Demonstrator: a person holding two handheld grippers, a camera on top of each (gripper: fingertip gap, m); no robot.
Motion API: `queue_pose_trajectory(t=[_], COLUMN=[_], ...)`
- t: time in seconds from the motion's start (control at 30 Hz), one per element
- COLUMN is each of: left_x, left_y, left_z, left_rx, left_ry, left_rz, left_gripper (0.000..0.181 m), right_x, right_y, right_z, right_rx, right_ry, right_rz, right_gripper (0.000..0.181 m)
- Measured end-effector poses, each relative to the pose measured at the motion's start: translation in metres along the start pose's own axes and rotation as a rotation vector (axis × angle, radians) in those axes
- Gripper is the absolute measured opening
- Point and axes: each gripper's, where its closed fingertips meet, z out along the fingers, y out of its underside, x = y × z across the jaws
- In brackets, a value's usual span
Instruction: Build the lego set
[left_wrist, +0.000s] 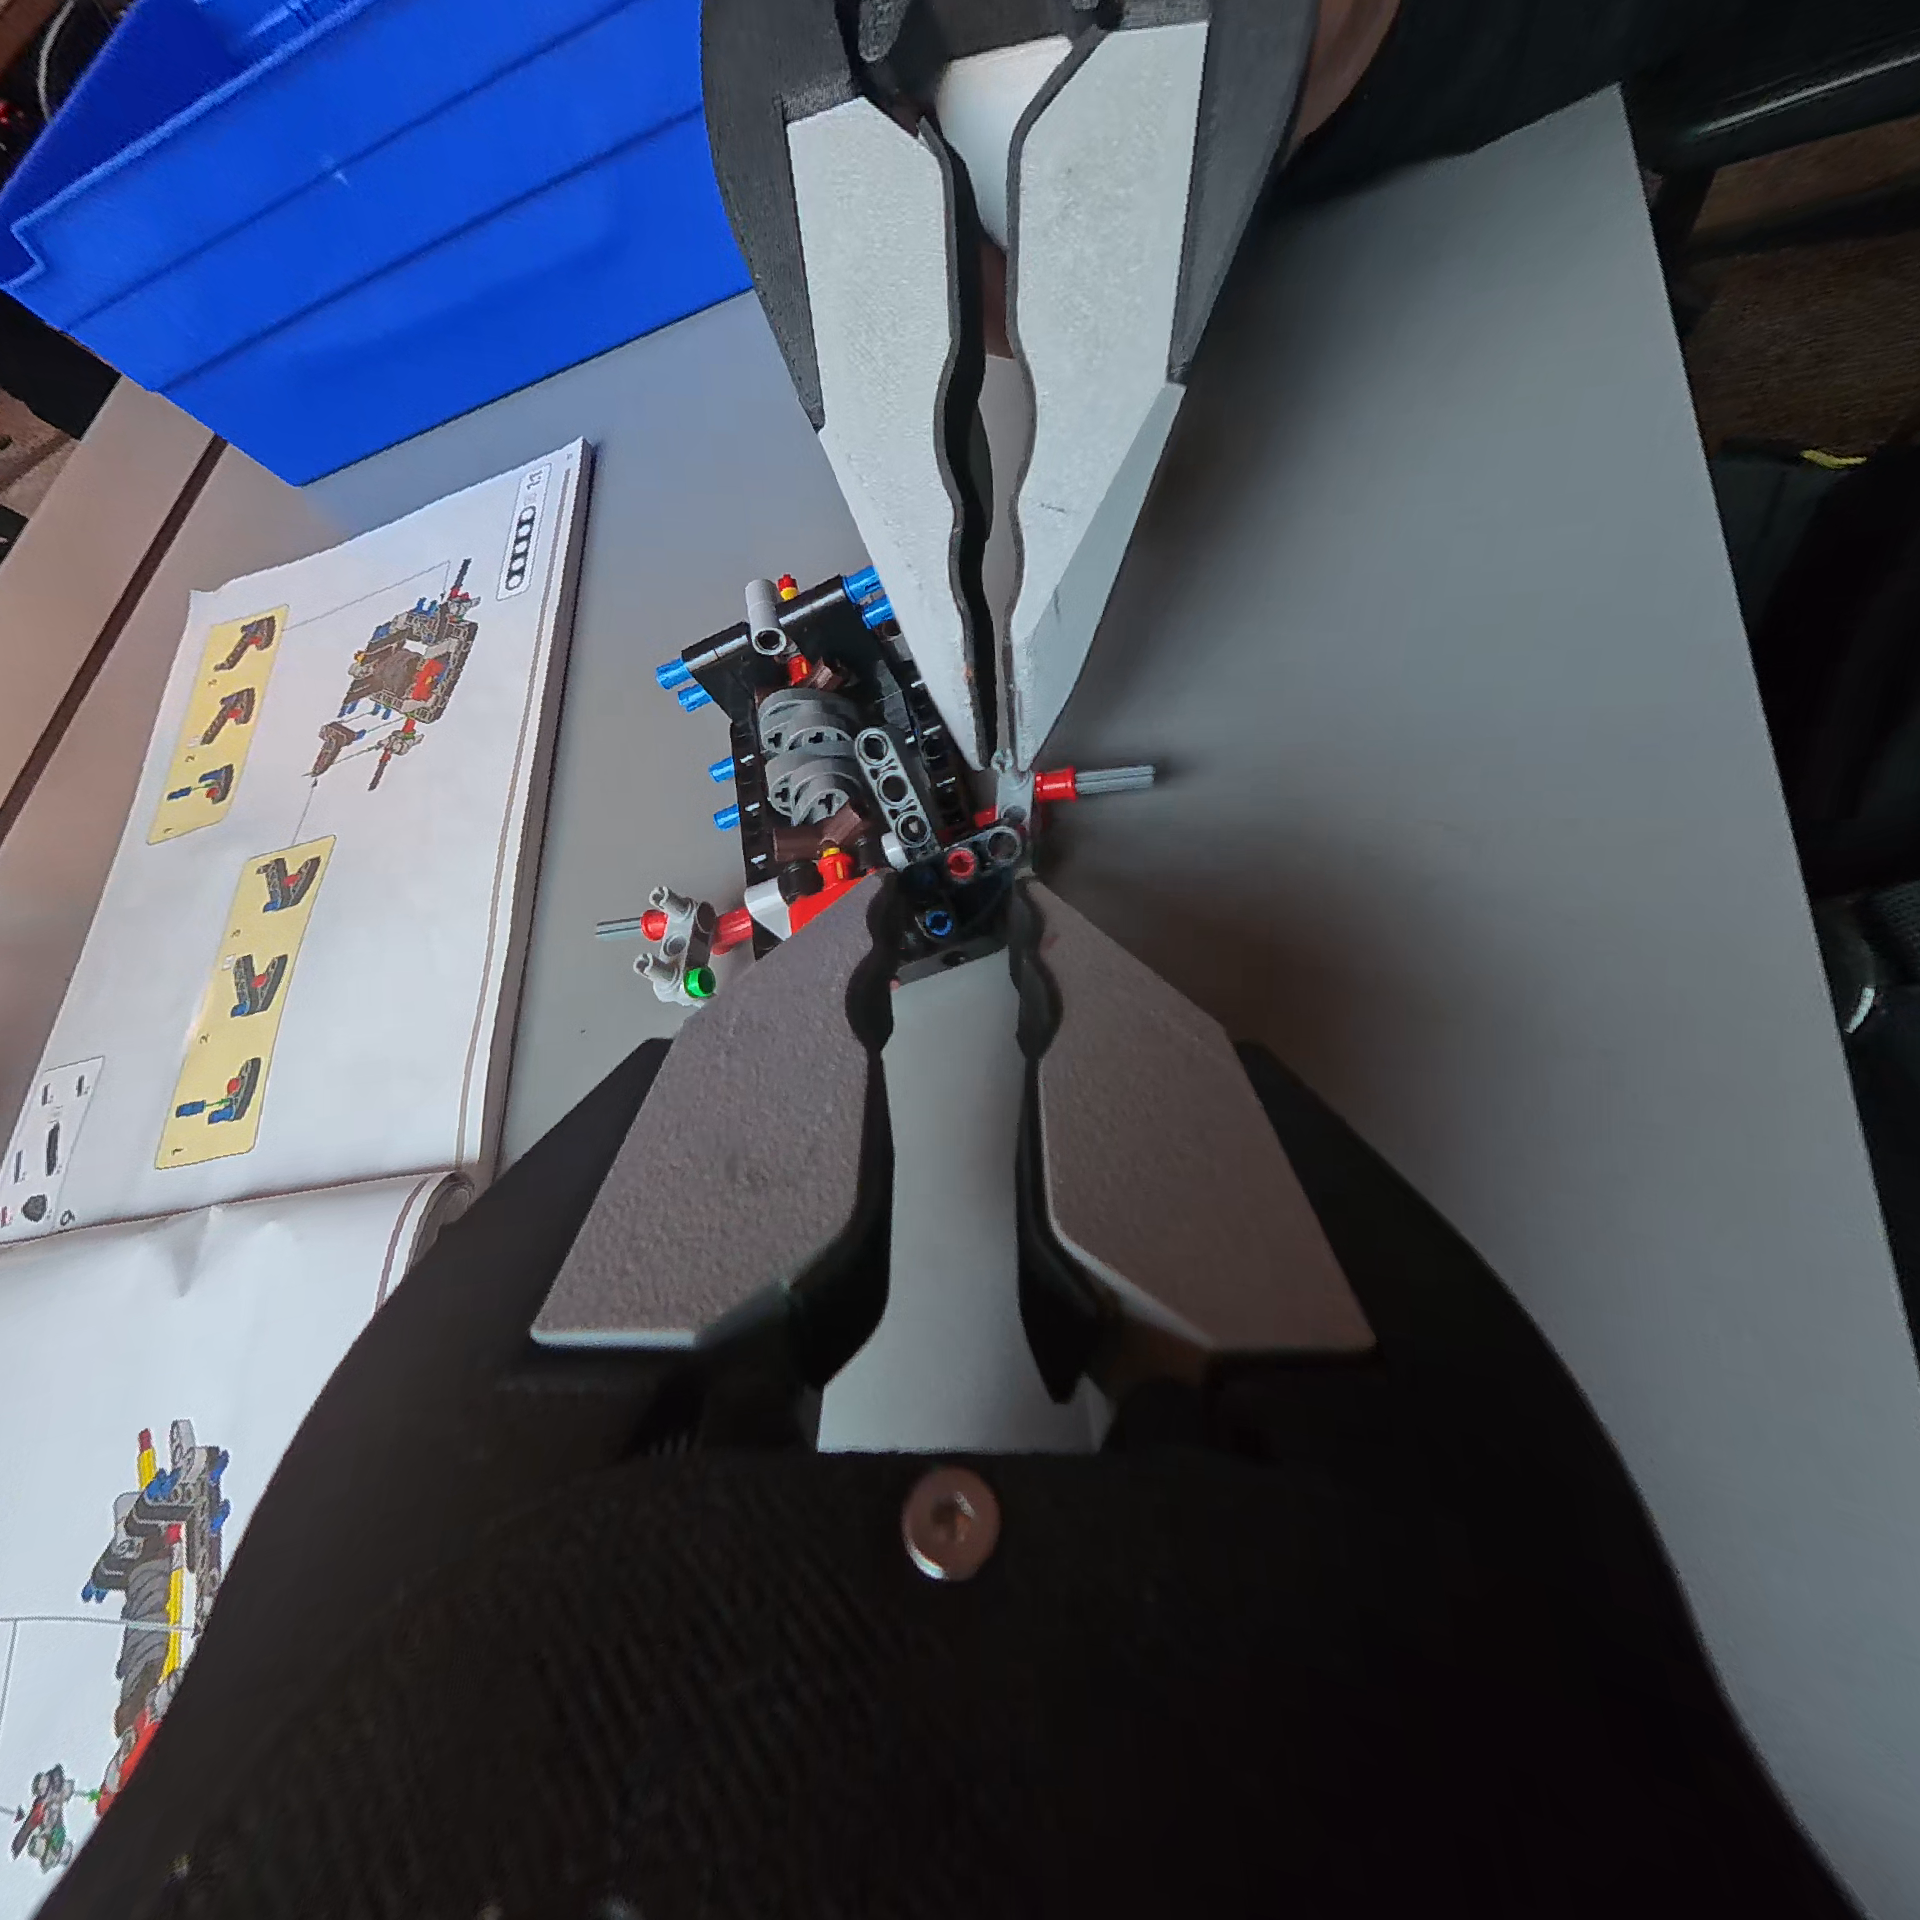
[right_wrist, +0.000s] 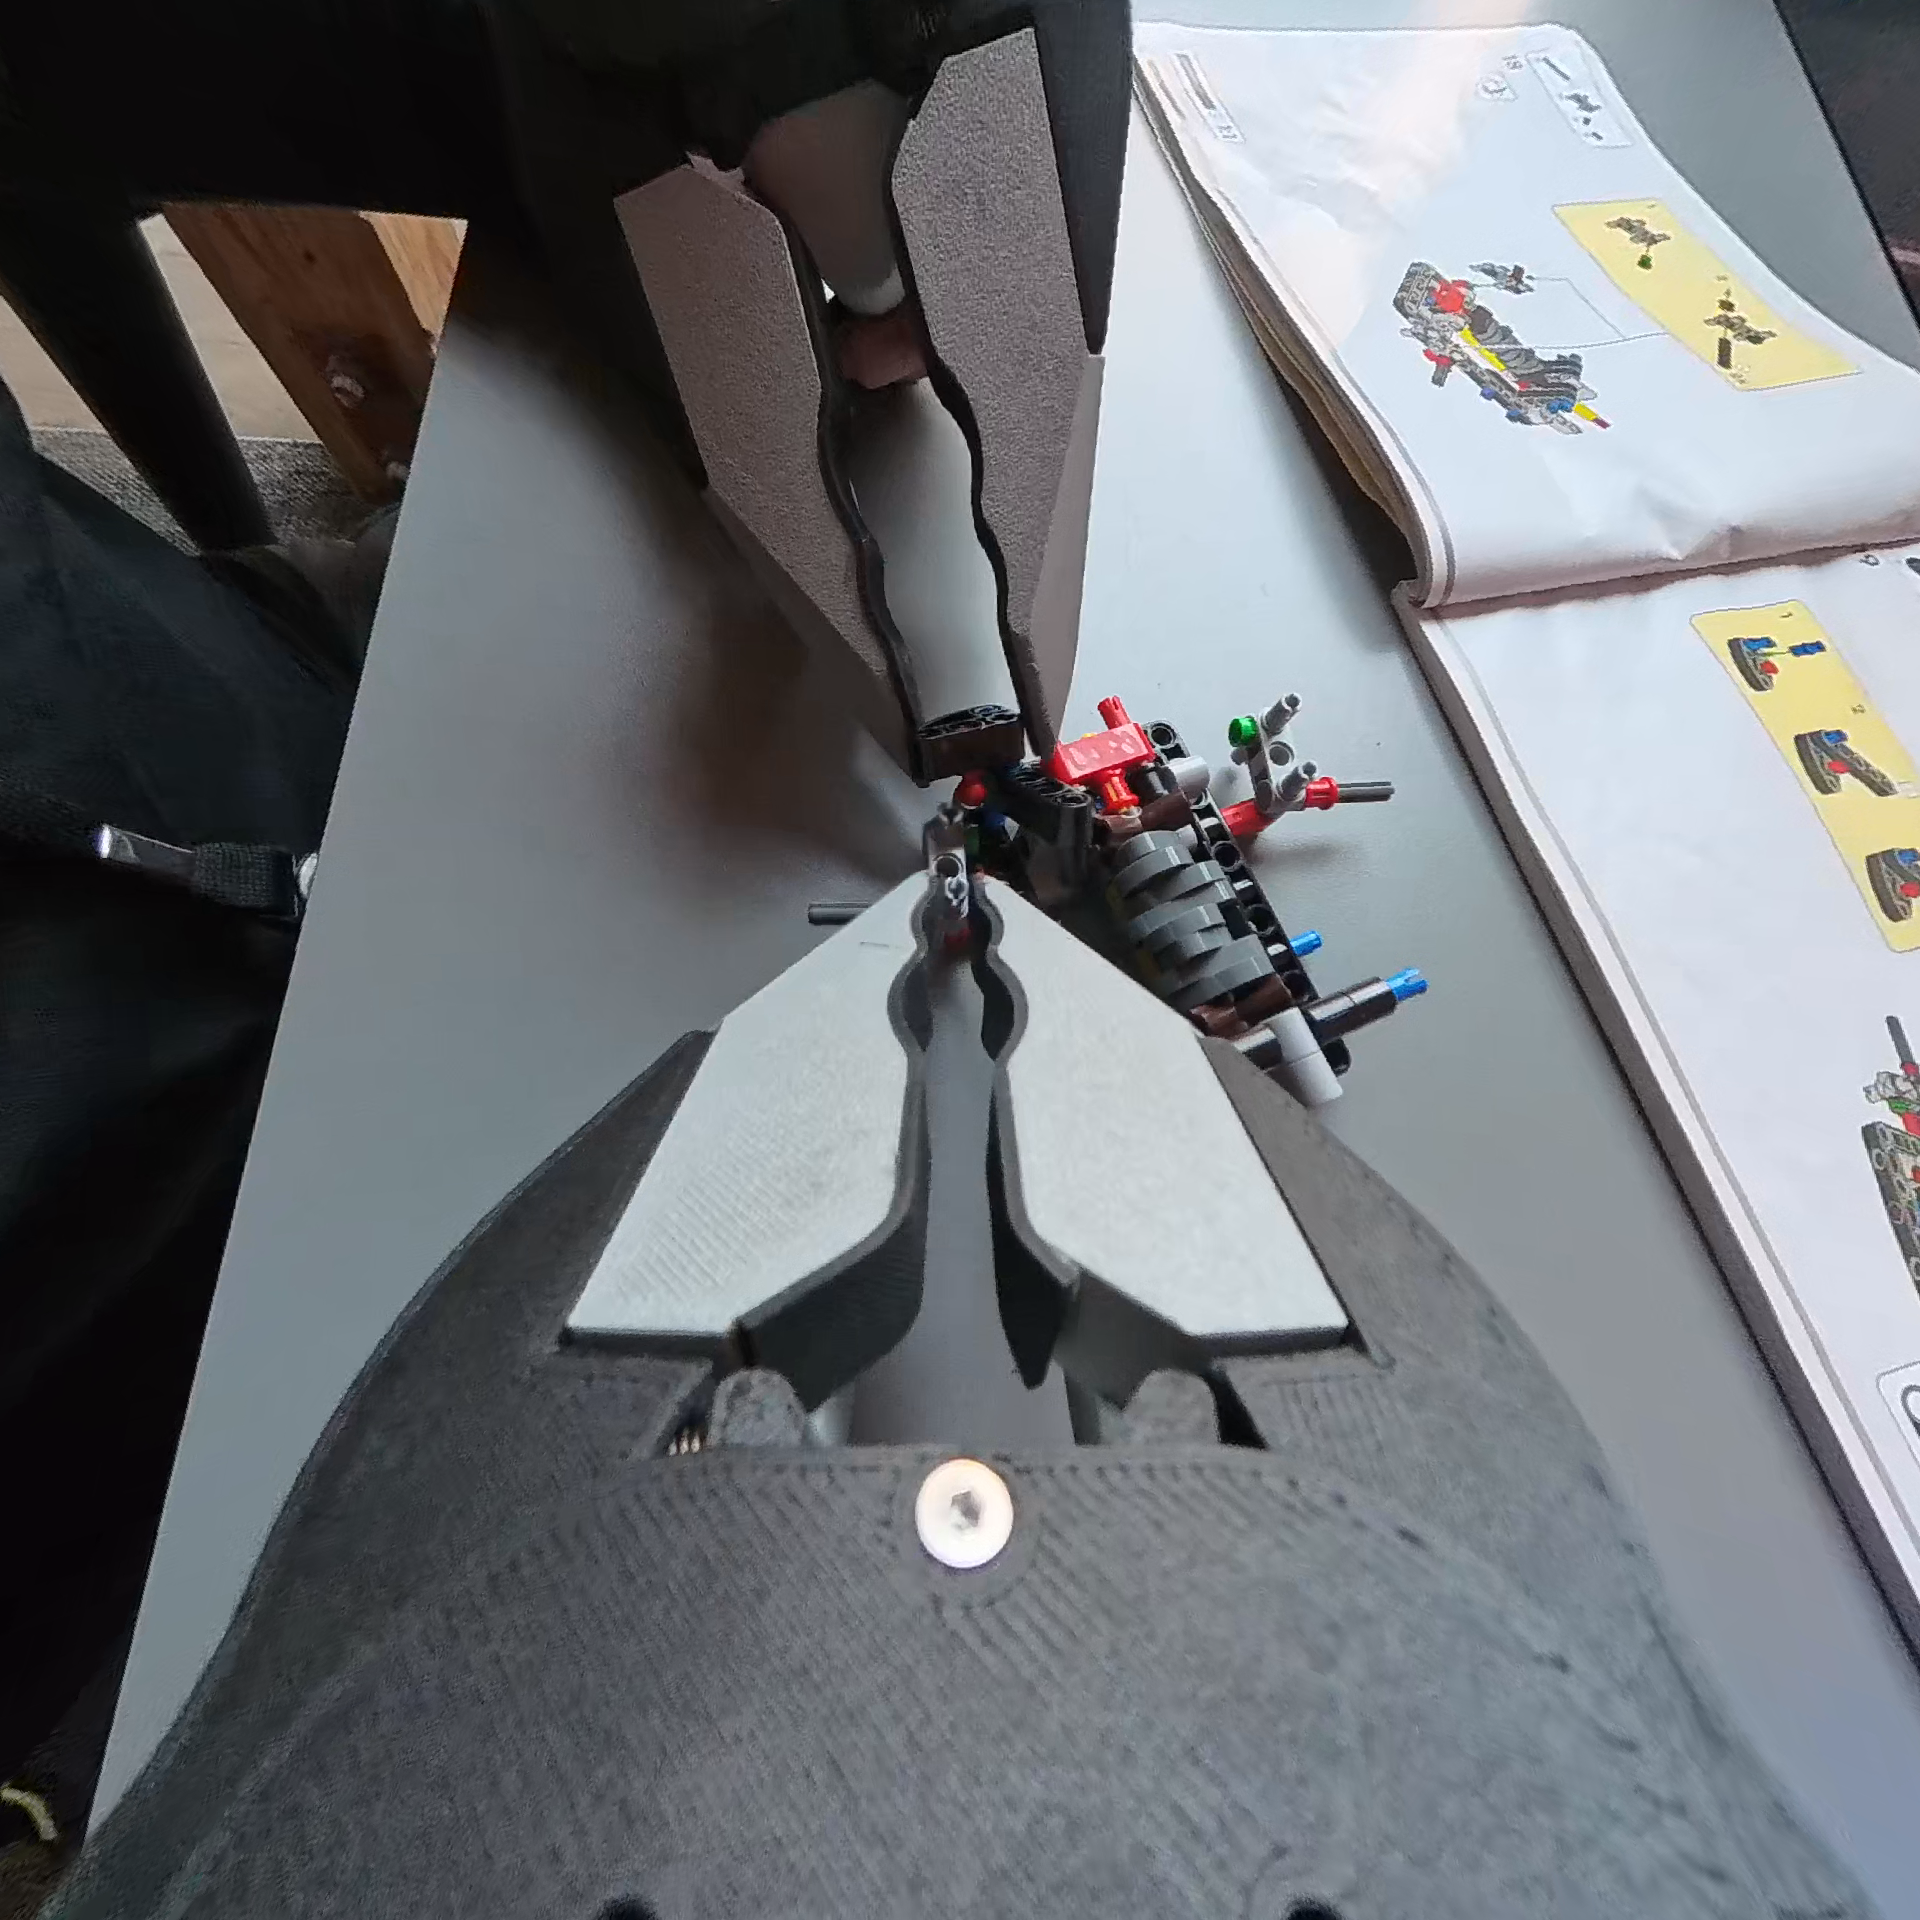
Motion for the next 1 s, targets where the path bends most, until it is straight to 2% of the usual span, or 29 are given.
queue_pose_trajectory(t=[0.33,1.0], left_x=[0.0026,0.0074], left_y=[-0.0034,-0.0017], left_z=[0.0,0.0024], left_rx=[0.004,0.005], left_ry=[0.016,0.051], left_rz=[-0.002,0.001], left_gripper=[0.016,0.016], right_x=[-0.0002,-0.0061], right_y=[0.001,0.0008], right_z=[0.004,0.0057], right_rx=[-0.056,-0.14], right_ry=[0.046,0.001], right_rz=[-0.114,-0.211], right_gripper=[0.0,0.0])
